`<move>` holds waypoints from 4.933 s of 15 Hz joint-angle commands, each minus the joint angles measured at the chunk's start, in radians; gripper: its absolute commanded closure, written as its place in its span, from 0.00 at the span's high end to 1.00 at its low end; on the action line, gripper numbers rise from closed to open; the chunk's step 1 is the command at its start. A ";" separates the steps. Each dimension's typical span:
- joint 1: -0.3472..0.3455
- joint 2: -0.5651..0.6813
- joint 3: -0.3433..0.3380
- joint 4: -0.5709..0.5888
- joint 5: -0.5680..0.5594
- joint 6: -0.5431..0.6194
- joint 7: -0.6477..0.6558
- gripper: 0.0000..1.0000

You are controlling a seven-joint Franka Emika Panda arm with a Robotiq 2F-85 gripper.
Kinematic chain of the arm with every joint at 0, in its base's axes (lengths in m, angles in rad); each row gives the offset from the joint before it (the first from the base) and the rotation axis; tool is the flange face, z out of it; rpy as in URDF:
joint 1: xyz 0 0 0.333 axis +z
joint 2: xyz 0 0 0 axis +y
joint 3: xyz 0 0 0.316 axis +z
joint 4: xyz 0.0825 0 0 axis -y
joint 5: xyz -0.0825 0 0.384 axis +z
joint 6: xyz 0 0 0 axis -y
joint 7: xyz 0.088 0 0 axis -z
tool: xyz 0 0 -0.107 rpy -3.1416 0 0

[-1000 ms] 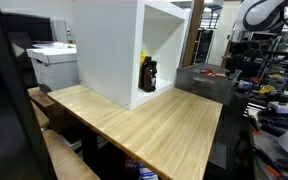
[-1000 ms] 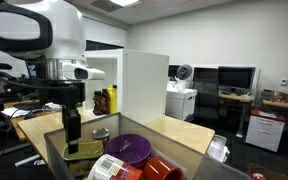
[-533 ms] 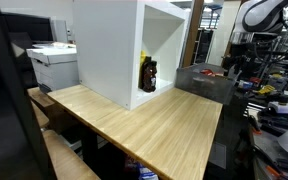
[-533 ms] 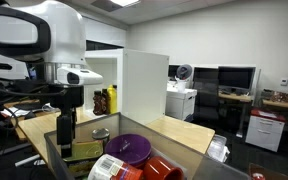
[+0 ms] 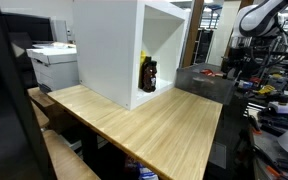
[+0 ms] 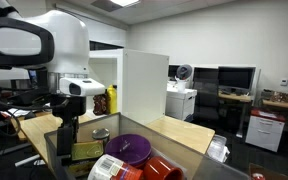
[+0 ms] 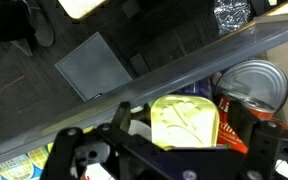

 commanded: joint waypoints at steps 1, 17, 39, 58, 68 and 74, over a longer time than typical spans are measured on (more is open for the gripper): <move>0.001 0.074 -0.007 0.028 0.027 0.057 -0.011 0.89; 0.021 -0.004 0.022 0.050 0.027 -0.063 -0.003 0.37; 0.022 -0.153 0.019 0.065 0.047 -0.168 -0.020 1.00; 0.028 0.052 -0.033 -0.008 0.096 0.139 -0.027 1.00; 0.032 0.119 -0.045 0.019 0.169 0.129 -0.053 0.57; 0.027 0.097 -0.039 0.019 0.157 0.113 -0.032 0.32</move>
